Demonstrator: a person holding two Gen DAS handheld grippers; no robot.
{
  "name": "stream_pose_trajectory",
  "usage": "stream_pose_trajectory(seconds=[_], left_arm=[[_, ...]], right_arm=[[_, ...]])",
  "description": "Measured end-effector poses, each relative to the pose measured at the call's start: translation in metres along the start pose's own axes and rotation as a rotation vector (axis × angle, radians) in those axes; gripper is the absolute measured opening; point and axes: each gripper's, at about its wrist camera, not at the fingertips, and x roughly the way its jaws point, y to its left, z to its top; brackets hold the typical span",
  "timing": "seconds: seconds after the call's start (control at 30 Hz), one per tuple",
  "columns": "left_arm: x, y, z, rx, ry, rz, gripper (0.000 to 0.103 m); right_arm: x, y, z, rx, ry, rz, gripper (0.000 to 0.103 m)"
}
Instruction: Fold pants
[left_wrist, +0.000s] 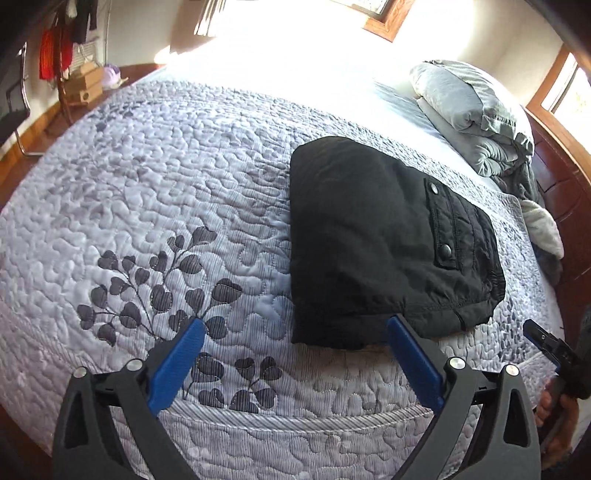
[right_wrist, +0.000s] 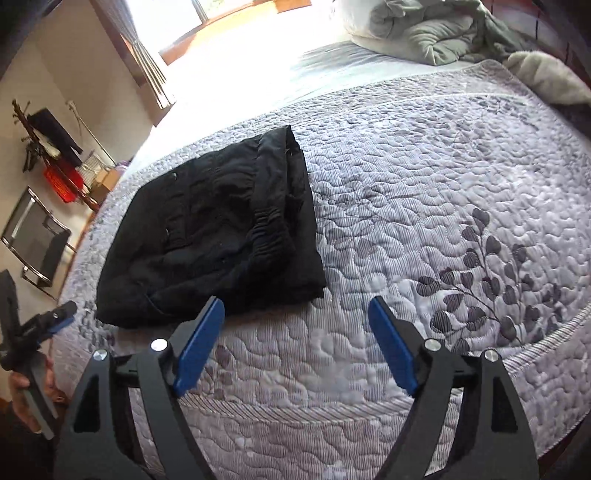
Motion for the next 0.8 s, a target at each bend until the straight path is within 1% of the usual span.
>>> stream_pose_trajectory(seconds=[0.03, 0.07, 0.13, 0.17, 0.37, 0.47, 0.6, 0.7, 0.8], left_arm=[[-0.002, -0.009, -0.003, 0.024, -0.002, 0.005, 0.099], [-0.002, -0.018, -0.005, 0.049, -0.004, 0.027, 0.099], [-0.003, -0.032, -0.012, 0.088, -0.005, 0.064, 0.099], [-0.003, -0.037, -0.016, 0.098, 0.001, 0.069, 0.099], [-0.017, -0.045, -0.038, 0.091, 0.015, 0.127, 0.099], [-0.028, -0.048, -0.044, 0.107, -0.002, 0.161, 0.099], [-0.041, -0.053, -0.048, 0.135, -0.001, 0.158, 0.099], [-0.051, -0.054, -0.049, 0.129, -0.009, 0.151, 0.099], [-0.061, -0.057, -0.050, 0.136, -0.023, 0.153, 0.099]], right_arm=[[-0.002, 0.009, -0.005, -0.020, -0.001, -0.032, 0.081], [-0.004, 0.017, -0.011, -0.031, 0.003, -0.061, 0.084], [-0.006, 0.030, -0.020, -0.048, 0.006, -0.077, 0.086], [-0.007, 0.036, -0.024, -0.051, 0.008, -0.082, 0.090], [-0.019, 0.053, -0.041, -0.077, 0.011, -0.140, 0.093], [-0.030, 0.057, -0.044, -0.073, 0.000, -0.126, 0.093], [-0.044, 0.066, -0.047, -0.083, -0.007, -0.106, 0.094], [-0.055, 0.071, -0.046, -0.087, -0.017, -0.092, 0.094], [-0.065, 0.075, -0.047, -0.091, -0.030, -0.096, 0.094]])
